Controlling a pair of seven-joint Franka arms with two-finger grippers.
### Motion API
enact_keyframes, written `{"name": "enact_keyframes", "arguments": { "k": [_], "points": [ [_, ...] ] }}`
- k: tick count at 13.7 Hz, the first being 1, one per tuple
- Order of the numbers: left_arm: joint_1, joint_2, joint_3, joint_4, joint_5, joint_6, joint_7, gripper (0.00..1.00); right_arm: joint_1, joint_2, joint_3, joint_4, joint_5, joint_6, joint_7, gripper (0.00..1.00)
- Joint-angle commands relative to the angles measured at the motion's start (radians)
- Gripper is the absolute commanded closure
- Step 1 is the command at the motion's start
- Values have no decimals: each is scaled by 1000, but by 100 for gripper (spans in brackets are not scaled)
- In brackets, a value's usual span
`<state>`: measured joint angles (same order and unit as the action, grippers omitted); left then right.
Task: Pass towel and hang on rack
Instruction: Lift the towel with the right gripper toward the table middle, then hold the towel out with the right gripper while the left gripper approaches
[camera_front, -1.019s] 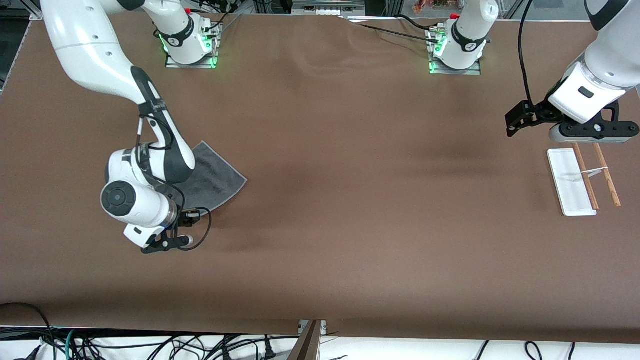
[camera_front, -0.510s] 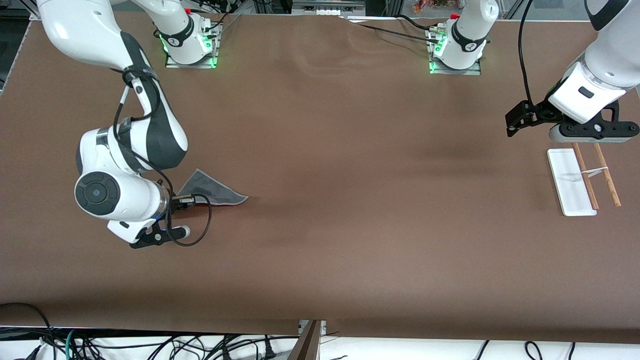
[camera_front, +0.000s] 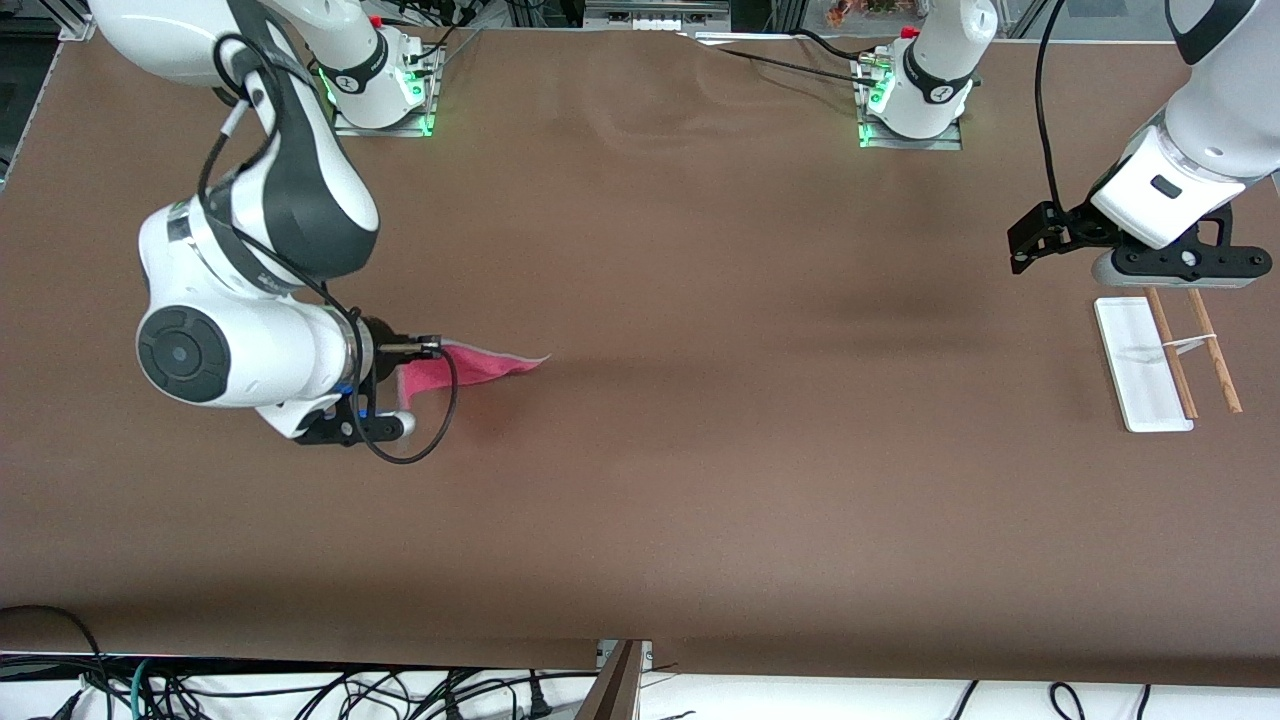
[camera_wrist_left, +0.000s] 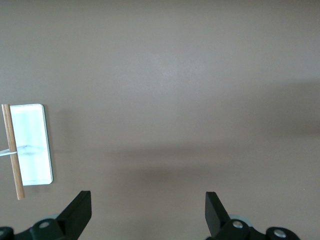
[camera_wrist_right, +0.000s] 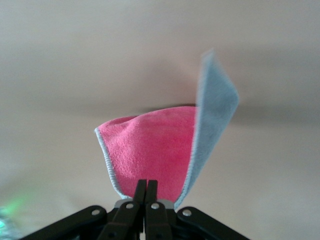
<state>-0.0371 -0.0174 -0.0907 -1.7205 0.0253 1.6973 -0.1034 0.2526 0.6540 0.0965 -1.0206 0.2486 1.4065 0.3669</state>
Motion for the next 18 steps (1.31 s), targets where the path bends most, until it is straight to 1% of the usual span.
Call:
{"name": "enact_keyframes", "arguments": {
  "k": [1,3,4,5,7,10,11,13,15,18],
  "points": [
    [-6,48,-7,24,-5,-53,48,0,14,-30,14,7,141,-18,160,100],
    [-17,50,-9,25,-31,-65,89,0,19,-37,57,8,200,9,295,100],
    [-20,53,-20,24,-72,-65,100,0,17,-39,92,8,248,40,385,100],
    [-20,63,-21,25,-125,-67,102,0,19,-43,118,8,277,87,476,100],
    [-24,97,-24,27,-227,-64,151,0,19,-42,219,8,287,188,613,100],
    [-33,164,-55,62,-358,-61,267,0,19,-42,296,8,288,299,731,100],
    [-38,172,-72,67,-381,-59,278,0,20,-42,319,8,288,336,782,100],
    [-40,174,-98,67,-407,-51,408,0,27,-42,368,8,284,422,892,100],
    [-34,200,-100,64,-471,-48,599,0,77,-42,370,8,278,491,973,100],
    [-35,241,-101,59,-562,37,842,0,125,-42,365,8,273,571,1049,100]
  ]
}}
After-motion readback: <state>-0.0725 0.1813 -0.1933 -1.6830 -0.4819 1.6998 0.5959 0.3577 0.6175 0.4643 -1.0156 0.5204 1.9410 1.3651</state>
